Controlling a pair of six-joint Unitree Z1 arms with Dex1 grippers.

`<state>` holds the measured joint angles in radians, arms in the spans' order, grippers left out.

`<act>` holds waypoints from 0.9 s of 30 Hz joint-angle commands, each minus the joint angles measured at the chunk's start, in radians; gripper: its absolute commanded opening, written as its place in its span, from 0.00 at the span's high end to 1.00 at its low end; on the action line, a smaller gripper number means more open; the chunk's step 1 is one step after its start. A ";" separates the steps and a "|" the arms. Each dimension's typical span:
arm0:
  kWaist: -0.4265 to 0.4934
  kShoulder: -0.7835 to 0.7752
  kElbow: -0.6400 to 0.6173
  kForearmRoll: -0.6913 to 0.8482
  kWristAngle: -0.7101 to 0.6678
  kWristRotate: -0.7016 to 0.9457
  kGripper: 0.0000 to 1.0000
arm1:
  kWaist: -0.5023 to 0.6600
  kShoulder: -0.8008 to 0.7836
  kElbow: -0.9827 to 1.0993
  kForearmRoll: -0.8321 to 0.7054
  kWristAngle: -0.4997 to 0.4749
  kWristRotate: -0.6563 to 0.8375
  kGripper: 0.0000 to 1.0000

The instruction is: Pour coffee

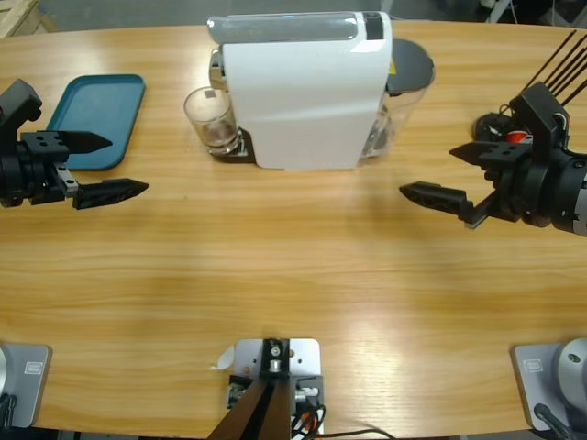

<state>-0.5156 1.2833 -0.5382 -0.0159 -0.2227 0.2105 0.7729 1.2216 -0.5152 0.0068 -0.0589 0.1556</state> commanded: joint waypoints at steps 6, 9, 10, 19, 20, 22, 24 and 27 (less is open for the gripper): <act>0.008 0.023 0.023 -0.010 0.014 -0.005 0.00 | 0.000 0.036 0.027 -0.013 0.004 0.013 0.00; 0.008 0.022 0.023 -0.010 0.014 -0.005 0.00 | 0.000 0.040 0.027 -0.013 0.004 0.013 0.00; 0.008 0.022 0.023 -0.010 0.014 -0.005 0.00 | 0.000 0.039 0.027 -0.013 0.004 0.013 0.00; 0.008 0.020 0.024 -0.009 0.003 -0.005 0.00 | 0.000 0.038 0.029 -0.013 0.003 0.013 0.00; 0.008 0.019 0.024 -0.009 0.003 -0.005 0.00 | 0.000 0.038 0.029 -0.013 0.003 0.013 0.00; 0.008 0.019 0.024 -0.009 0.000 -0.005 0.00 | 0.000 0.040 0.029 -0.013 0.004 0.013 0.00; 0.008 0.021 0.025 -0.009 -0.001 -0.005 0.00 | 0.000 0.041 0.028 -0.013 0.004 0.013 0.00; 0.007 0.021 0.026 -0.009 0.000 -0.001 0.00 | 0.000 0.043 0.029 -0.013 0.002 0.013 0.00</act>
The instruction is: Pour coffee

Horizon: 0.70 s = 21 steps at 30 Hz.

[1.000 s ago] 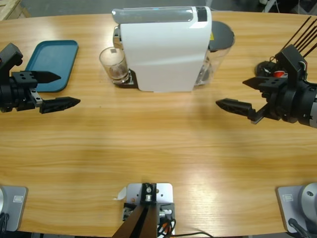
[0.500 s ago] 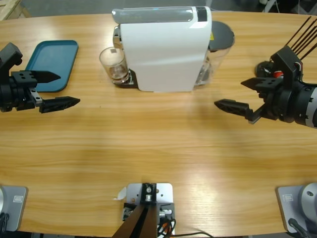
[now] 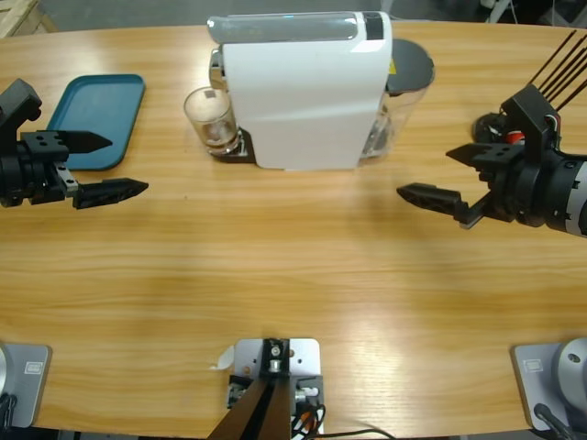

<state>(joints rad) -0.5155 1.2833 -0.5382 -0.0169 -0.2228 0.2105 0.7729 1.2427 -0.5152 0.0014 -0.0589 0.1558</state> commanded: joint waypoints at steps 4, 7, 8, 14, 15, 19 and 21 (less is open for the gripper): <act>0.006 0.019 0.026 -0.007 -0.002 -0.001 0.00 | 0.000 0.027 0.027 -0.008 0.002 0.013 0.00; 0.004 0.017 0.025 -0.006 -0.003 -0.004 0.00 | 0.000 0.026 0.027 -0.008 0.003 0.013 0.00; 0.003 0.015 0.025 -0.006 -0.005 -0.005 0.00 | 0.000 0.027 0.027 -0.008 0.003 0.013 0.00; -0.004 0.011 0.025 -0.007 -0.027 -0.005 0.00 | 0.000 0.022 0.027 -0.008 0.002 0.013 0.00; -0.004 0.010 0.026 -0.007 -0.027 -0.005 0.00 | 0.000 0.020 0.027 -0.008 0.002 0.013 0.00; -0.006 0.010 0.026 -0.006 -0.027 -0.005 0.00 | 0.000 0.021 0.027 -0.007 0.002 0.013 0.00; -0.006 0.009 0.026 -0.006 -0.026 -0.005 0.00 | 0.000 0.023 0.027 -0.007 0.002 0.013 0.00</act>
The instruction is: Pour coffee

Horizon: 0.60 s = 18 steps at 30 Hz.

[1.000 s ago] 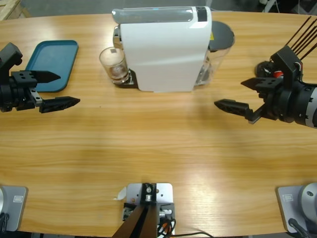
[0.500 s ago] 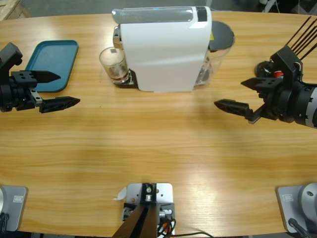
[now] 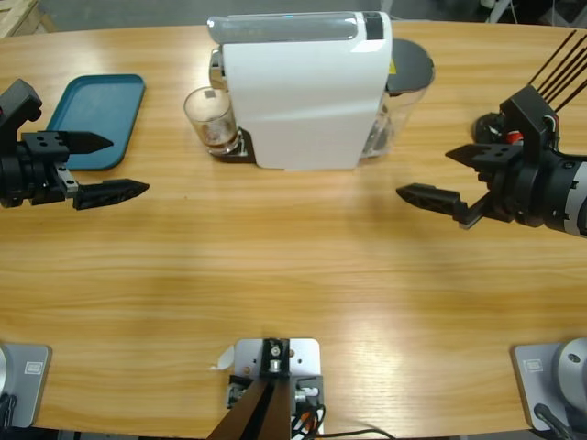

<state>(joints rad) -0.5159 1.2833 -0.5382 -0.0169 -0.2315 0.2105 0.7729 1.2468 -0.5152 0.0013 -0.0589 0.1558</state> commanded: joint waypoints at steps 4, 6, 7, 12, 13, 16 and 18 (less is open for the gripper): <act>-0.006 0.012 0.027 -0.007 -0.017 -0.005 0.00 | 0.000 0.027 0.026 -0.007 0.002 0.013 0.00; -0.006 0.015 0.027 -0.006 -0.017 -0.005 0.00 | 0.000 0.028 0.026 -0.007 0.002 0.013 0.00; -0.006 0.016 0.027 -0.007 -0.017 -0.005 0.00 | 0.000 0.029 0.026 -0.007 0.002 0.013 0.00; -0.006 0.018 0.026 -0.007 -0.018 -0.005 0.00 | 0.000 0.022 0.026 -0.007 0.002 0.013 0.00; -0.006 0.018 0.026 -0.008 -0.018 -0.005 0.00 | 0.000 0.020 0.026 -0.007 0.001 0.013 0.00; -0.006 0.018 0.026 -0.007 -0.017 -0.005 0.00 | 0.000 0.020 0.026 -0.007 0.001 0.013 0.00; -0.007 0.016 0.027 -0.007 -0.017 -0.005 0.00 | 0.000 0.020 0.026 -0.007 0.001 0.013 0.00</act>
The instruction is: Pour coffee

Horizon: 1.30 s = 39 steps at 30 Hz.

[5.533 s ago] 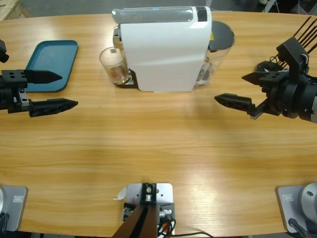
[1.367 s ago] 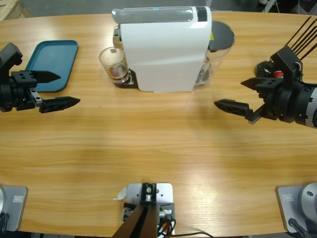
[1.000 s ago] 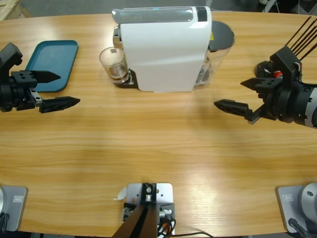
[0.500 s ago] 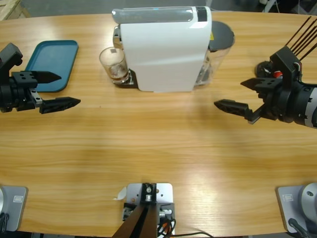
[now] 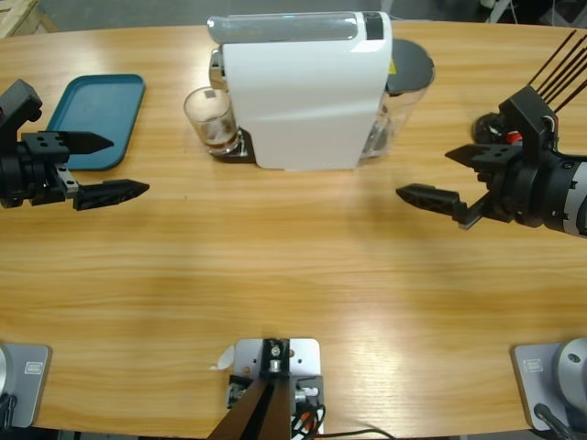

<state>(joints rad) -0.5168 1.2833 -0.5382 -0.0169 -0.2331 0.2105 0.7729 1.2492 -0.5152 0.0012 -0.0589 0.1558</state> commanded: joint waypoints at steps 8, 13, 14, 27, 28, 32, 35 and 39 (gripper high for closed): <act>-0.006 0.006 0.029 -0.006 -0.015 -0.005 0.01 | 0.000 -0.033 0.029 0.007 -0.002 0.013 0.00; -0.008 0.006 0.030 -0.006 -0.017 -0.005 0.01 | 0.000 -0.124 -0.009 0.151 0.002 0.036 0.00; -0.008 0.005 0.030 -0.006 -0.017 -0.005 0.01 | 0.000 -0.144 -0.031 0.205 0.010 0.055 0.00; -0.026 0.003 0.034 -0.003 -0.017 -0.006 0.01 | -0.020 -0.274 -0.180 0.474 0.044 -0.003 0.00; -0.027 0.007 0.034 -0.003 -0.017 -0.006 0.01 | -0.031 -0.273 -0.195 0.487 0.045 -0.016 0.00; -0.028 0.016 0.032 -0.005 -0.017 -0.006 0.01 | -0.062 -0.234 -0.283 0.609 0.035 -0.086 0.00; -0.028 0.024 0.030 -0.007 -0.017 -0.006 0.01 | -0.064 -0.235 -0.268 0.575 0.004 -0.087 0.00; -0.028 0.033 0.027 -0.008 -0.015 -0.006 0.01 | -0.064 -0.224 -0.267 0.568 0.010 -0.101 0.00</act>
<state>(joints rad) -0.5351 1.2832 -0.5377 -0.0169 -0.2331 0.2105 0.7211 1.0024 -0.7897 0.5721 -0.0442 0.0813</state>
